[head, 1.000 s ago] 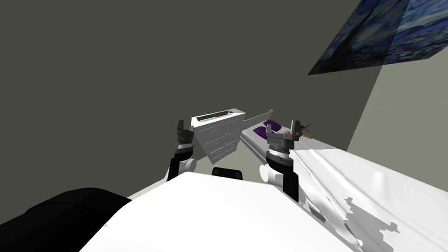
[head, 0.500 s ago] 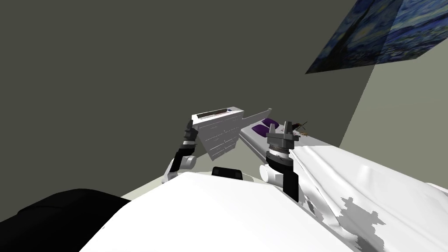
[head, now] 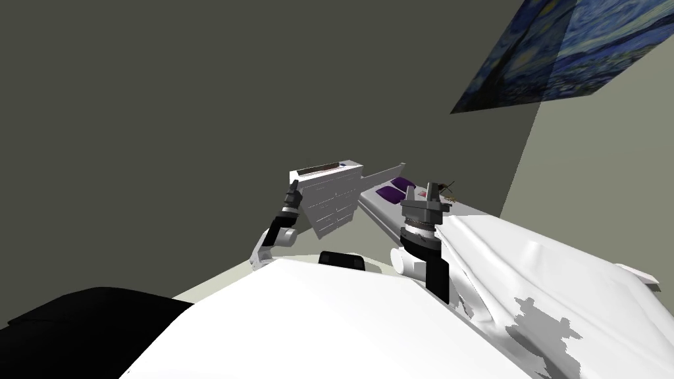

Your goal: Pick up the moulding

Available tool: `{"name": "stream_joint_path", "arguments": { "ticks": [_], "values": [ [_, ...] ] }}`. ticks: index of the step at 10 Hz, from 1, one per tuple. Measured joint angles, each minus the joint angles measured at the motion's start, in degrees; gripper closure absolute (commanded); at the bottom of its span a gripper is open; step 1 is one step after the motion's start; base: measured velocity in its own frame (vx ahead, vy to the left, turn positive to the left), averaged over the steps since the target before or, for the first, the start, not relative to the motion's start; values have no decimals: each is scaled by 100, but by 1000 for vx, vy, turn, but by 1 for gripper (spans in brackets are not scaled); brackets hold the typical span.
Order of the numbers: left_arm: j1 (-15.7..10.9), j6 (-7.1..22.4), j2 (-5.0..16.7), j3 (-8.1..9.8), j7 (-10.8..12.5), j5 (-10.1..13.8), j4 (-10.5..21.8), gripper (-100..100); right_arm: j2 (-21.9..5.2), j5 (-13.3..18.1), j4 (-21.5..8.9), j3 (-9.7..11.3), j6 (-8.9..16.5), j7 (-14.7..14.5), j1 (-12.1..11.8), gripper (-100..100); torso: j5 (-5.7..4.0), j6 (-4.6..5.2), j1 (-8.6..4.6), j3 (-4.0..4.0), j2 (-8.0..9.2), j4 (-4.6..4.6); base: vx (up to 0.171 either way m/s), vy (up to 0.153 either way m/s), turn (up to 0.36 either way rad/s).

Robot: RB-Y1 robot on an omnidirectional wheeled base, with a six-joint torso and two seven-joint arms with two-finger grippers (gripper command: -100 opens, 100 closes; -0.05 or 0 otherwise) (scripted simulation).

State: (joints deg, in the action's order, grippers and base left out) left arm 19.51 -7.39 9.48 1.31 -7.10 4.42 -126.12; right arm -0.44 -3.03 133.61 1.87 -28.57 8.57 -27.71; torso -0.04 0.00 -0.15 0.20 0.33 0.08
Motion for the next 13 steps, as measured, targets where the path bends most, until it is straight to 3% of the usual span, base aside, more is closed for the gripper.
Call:
{"name": "stream_joint_path", "arguments": {
  "ticks": [13],
  "values": [
    [-1428,1826,693,155,88,52,1157,-100,0,0,0,0,0,0,0,0,1,0,6,-10,-16,-4,-62,-36,-19]
  ]
}}
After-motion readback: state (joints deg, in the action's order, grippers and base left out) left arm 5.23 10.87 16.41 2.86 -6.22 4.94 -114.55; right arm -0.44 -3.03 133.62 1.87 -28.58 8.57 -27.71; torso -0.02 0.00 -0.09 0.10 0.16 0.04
